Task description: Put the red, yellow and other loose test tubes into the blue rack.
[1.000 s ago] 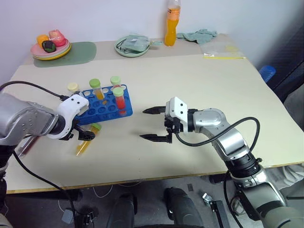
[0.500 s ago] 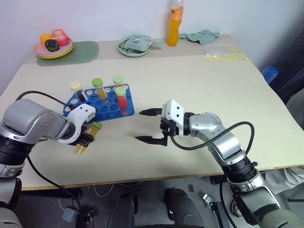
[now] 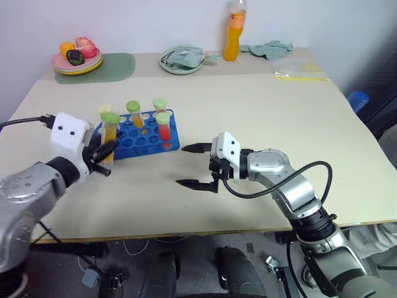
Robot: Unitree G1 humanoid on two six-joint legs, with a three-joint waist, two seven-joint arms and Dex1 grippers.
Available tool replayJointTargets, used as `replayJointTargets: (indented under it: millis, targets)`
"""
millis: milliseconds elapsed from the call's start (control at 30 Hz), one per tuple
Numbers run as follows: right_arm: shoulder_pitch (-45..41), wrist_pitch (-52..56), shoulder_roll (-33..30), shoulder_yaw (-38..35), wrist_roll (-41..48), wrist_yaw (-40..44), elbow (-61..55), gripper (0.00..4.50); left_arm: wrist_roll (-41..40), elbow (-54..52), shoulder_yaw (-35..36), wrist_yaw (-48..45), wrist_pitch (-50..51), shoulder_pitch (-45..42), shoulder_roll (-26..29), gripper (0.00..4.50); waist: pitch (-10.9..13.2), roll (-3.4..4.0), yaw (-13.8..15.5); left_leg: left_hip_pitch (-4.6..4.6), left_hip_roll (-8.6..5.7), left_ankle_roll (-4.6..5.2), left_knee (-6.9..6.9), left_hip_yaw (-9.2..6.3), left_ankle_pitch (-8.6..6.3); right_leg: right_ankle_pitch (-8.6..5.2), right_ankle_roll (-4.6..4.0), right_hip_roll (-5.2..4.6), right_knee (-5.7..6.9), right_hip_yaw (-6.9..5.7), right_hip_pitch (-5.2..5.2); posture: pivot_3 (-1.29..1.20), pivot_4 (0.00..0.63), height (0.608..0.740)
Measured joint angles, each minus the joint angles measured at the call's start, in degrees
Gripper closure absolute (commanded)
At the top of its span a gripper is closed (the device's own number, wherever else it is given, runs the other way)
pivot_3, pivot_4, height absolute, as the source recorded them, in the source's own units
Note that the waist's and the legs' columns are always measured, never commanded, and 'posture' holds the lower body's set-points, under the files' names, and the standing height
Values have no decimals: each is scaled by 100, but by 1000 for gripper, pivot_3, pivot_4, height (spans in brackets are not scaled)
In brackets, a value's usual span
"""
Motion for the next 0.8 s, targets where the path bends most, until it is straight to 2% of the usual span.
replayJointTargets:
  millis: [100,167,267,467,800]
  targets:
    - [9,23,112,9,6,-90,49,0,1022,120,-928,905,-651,-213,-924,3724,-3,-5,1,-4,-4,1,5,2,-1,4,6,-4,-2,1,0,0,150,740]
    - [8,33,149,8,8,-156,76,0,1759,560,-1440,1557,-1148,-365,-1589,3724,-4,-5,-11,-1,-3,1,3,2,-1,4,6,-2,0,2,-1,0,150,740]
    - [11,46,174,1,11,-237,106,0,2481,1419,-1880,1966,-1973,-401,-2112,3724,-4,-5,-51,1,1,1,-1,2,-1,4,5,5,5,3,-5,0,150,740]
    - [13,121,187,2,11,-358,110,0,2889,2342,-1979,1943,-2696,-587,-2566,3724,-4,-5,-29,-1,1,2,3,2,0,4,6,5,6,2,-6,0,150,740]
    - [73,211,181,-7,37,-538,92,0,2913,3159,-1687,1529,-3108,-914,-2860,3724,-4,-5,-33,-1,1,2,3,0,0,4,6,6,8,0,-6,0,150,740]
